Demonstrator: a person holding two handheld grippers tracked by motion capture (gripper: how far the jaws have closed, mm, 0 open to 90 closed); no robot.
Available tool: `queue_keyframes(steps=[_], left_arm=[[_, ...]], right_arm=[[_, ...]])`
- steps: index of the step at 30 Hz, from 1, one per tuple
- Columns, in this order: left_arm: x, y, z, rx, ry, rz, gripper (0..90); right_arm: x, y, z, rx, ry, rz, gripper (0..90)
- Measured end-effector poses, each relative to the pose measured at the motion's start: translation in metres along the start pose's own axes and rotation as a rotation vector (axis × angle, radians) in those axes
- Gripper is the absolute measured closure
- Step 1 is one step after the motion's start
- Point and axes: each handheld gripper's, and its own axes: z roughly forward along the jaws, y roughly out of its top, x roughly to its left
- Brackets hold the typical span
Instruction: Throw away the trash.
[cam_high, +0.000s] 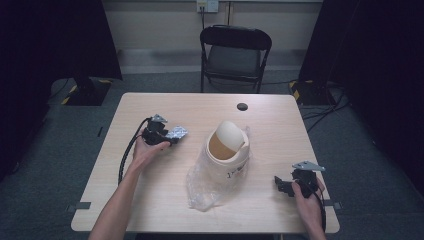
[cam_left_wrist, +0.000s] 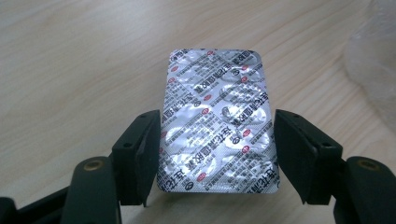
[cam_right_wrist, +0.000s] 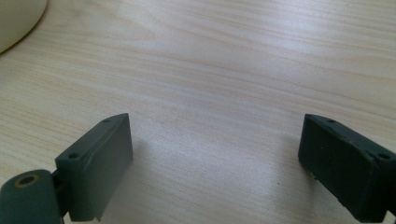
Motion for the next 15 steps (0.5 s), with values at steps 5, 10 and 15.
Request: queue_keyframes(steps=[5,10,15], left_arm=[[-0.005,0.003,-0.008,-0.022,-0.014,0.011,34.2],[-0.015,0.006,-0.019,-0.075,-0.034,0.004,34.2],[-0.022,0.007,-0.030,-0.102,-0.042,0.025,34.2]], right_arm=[[0.000,0.000,0.000,0.000,-0.001,0.001,9.3],[0.000,0.000,0.000,-0.001,-0.001,0.001,9.3],[0.000,0.000,0.000,-0.001,-0.001,0.001,9.4]])
